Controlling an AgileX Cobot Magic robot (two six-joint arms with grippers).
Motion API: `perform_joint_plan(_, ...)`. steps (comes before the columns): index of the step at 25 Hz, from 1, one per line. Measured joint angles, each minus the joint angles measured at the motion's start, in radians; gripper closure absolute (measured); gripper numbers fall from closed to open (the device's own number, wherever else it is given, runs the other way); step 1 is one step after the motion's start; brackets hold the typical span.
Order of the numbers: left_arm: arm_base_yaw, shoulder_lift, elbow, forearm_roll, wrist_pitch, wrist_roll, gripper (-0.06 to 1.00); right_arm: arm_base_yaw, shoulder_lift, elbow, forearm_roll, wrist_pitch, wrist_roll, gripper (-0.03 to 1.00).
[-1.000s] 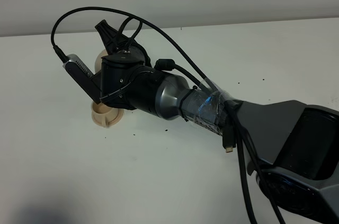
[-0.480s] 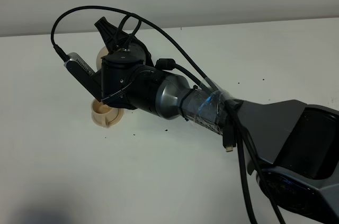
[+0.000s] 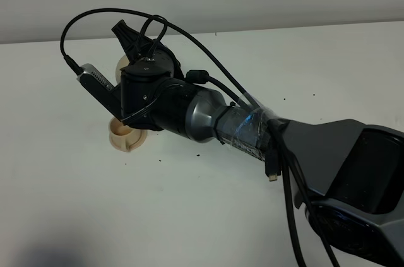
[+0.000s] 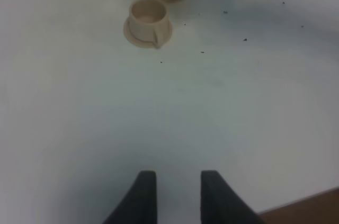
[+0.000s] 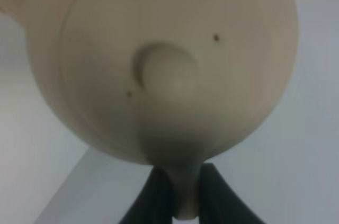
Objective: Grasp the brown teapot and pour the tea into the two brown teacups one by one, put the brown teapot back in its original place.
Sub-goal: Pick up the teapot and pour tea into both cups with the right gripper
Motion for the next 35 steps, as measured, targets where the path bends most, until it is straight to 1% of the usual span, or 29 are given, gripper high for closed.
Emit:
perform_joint_plan(13, 0.000, 0.000, 0.000, 0.000, 0.000, 0.000, 0.72, 0.008, 0.020, 0.000, -0.011, -0.005, -0.011, 0.86)
perform_joint_plan(21, 0.000, 0.000, 0.000, 0.000, 0.000, 0.000, 0.72, 0.013, 0.043, 0.000, -0.044, -0.001, -0.016, 0.86)
perform_joint_plan(31, 0.000, 0.000, 0.000, 0.000, 0.000, 0.000, 0.72, 0.017, 0.049, 0.000, -0.088, 0.040, -0.016, 0.86)
perform_joint_plan(35, 0.000, 0.000, 0.000, 0.000, 0.000, 0.000, 0.72, 0.017, 0.049, 0.000, -0.102, 0.042, -0.016, 0.86)
